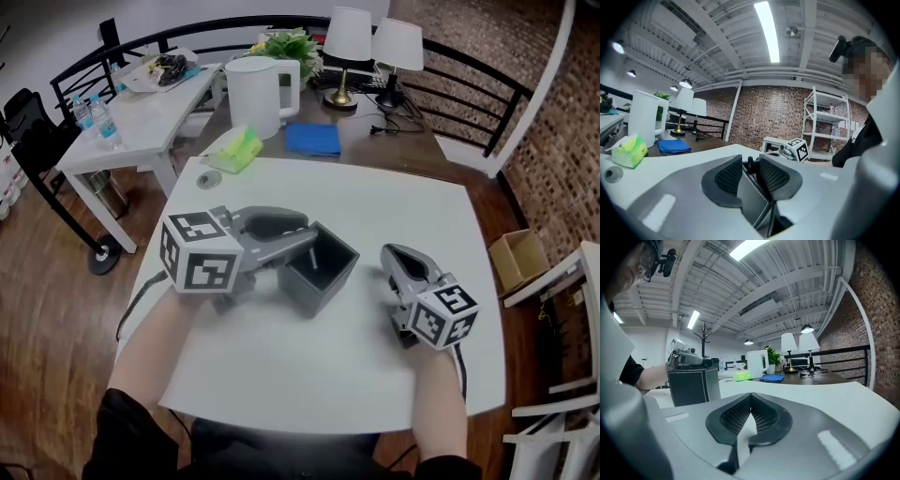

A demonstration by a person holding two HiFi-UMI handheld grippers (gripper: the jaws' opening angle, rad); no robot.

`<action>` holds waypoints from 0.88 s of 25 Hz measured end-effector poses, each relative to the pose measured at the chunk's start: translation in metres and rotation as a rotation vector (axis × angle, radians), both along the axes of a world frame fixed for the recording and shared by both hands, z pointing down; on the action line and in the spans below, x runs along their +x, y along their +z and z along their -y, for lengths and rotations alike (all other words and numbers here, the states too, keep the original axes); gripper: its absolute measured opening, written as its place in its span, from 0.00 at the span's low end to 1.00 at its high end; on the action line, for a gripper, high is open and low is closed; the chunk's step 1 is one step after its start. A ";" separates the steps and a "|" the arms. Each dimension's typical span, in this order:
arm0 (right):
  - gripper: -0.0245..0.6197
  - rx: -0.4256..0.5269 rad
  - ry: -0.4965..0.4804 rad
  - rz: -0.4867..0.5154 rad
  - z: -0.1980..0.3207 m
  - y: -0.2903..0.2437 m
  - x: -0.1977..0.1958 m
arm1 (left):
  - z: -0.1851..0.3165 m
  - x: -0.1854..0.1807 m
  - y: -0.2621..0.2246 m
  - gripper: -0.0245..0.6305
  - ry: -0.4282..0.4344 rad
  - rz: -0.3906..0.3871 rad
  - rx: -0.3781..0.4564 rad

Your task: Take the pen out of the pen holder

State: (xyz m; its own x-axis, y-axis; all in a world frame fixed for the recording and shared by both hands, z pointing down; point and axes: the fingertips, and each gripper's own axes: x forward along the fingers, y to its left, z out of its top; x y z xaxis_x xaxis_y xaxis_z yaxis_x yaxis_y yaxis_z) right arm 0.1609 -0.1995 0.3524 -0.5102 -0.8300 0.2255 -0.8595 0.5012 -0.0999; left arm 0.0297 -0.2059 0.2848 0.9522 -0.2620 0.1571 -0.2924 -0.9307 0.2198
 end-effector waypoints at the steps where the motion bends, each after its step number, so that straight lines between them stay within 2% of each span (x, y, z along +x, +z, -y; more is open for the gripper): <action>1: 0.06 -0.001 -0.002 -0.001 0.000 0.000 0.000 | -0.001 0.001 0.002 0.21 0.002 0.021 0.013; 4: 0.06 -0.003 -0.006 0.000 0.000 0.000 -0.001 | 0.000 0.000 0.006 0.17 -0.012 0.060 0.052; 11: 0.06 -0.005 -0.006 0.001 0.001 0.001 -0.001 | -0.002 0.001 0.005 0.14 -0.023 0.092 0.137; 13: 0.06 -0.005 -0.005 0.001 0.000 0.001 0.000 | -0.003 0.001 0.002 0.12 -0.016 0.091 0.137; 15: 0.06 -0.005 -0.004 0.001 0.000 0.001 0.000 | -0.004 0.001 -0.002 0.10 -0.012 0.067 0.117; 22: 0.06 -0.004 -0.007 0.002 0.000 0.002 0.000 | -0.006 -0.002 -0.023 0.10 -0.003 -0.058 0.047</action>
State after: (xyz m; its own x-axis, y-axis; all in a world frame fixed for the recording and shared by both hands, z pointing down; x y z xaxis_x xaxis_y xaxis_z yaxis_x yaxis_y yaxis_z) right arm 0.1607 -0.1998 0.3541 -0.5166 -0.8254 0.2275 -0.8557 0.5071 -0.1031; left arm 0.0279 -0.1996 0.2620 0.9585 -0.2709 0.0888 -0.2834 -0.9394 0.1929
